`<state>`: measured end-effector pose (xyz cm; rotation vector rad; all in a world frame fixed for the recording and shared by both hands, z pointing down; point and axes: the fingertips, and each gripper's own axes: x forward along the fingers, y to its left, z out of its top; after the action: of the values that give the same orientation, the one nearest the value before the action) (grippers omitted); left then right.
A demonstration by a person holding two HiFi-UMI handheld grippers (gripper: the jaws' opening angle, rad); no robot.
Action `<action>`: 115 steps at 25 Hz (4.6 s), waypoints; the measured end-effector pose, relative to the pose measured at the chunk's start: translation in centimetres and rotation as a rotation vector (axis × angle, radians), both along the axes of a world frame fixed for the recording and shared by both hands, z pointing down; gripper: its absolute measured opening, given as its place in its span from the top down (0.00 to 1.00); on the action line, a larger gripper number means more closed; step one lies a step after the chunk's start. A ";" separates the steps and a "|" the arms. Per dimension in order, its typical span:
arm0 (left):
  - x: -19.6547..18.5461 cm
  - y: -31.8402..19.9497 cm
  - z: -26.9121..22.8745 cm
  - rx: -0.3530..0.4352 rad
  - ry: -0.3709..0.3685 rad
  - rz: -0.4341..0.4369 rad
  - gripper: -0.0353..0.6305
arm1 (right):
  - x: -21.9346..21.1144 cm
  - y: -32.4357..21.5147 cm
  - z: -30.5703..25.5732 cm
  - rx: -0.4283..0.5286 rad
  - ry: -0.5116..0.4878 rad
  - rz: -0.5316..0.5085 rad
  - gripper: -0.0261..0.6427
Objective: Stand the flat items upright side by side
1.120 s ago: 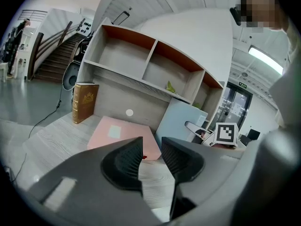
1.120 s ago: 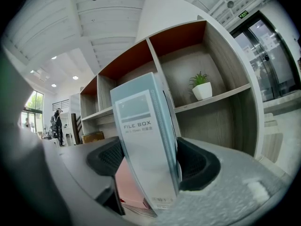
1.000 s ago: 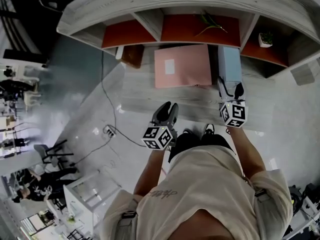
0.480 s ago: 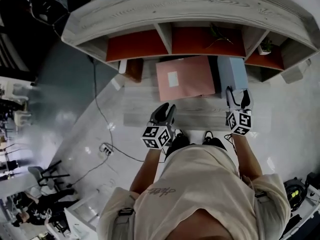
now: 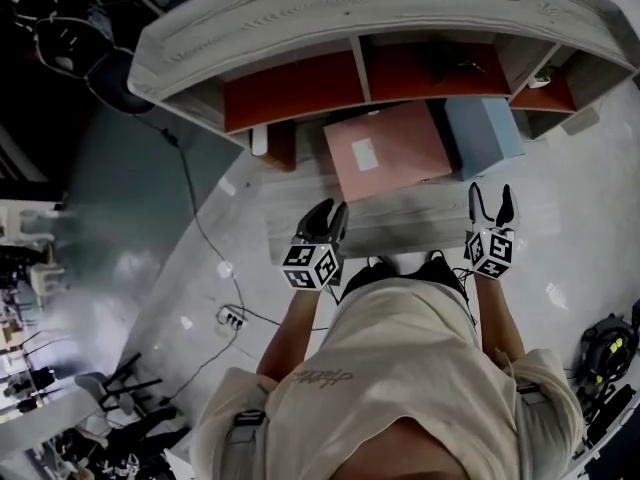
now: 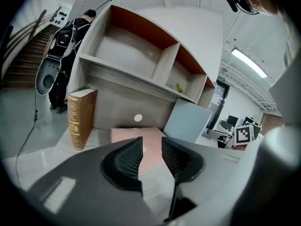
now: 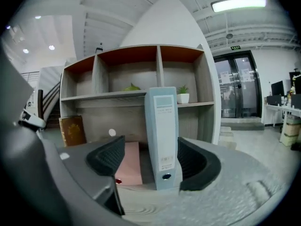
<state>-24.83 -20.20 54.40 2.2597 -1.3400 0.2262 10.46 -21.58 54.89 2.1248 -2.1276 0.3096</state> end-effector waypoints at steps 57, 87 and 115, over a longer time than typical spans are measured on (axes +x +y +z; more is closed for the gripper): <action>-2.9 -4.3 16.7 -0.395 -0.019 -0.121 0.72 | -11.6 -5.0 17.5 -0.651 -0.166 -0.398 0.47; -10.8 -5.6 17.0 -0.309 -0.095 0.006 0.71 | -22.9 12.4 18.4 -0.853 -0.258 -0.452 0.51; -10.5 -0.1 18.8 -0.481 0.178 -0.500 0.65 | -18.6 -9.1 14.1 -0.669 0.072 -0.777 0.48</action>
<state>-35.28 -20.29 73.20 1.4690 -1.5110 0.1464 -8.17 -30.65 68.99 0.8714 -2.1828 0.6969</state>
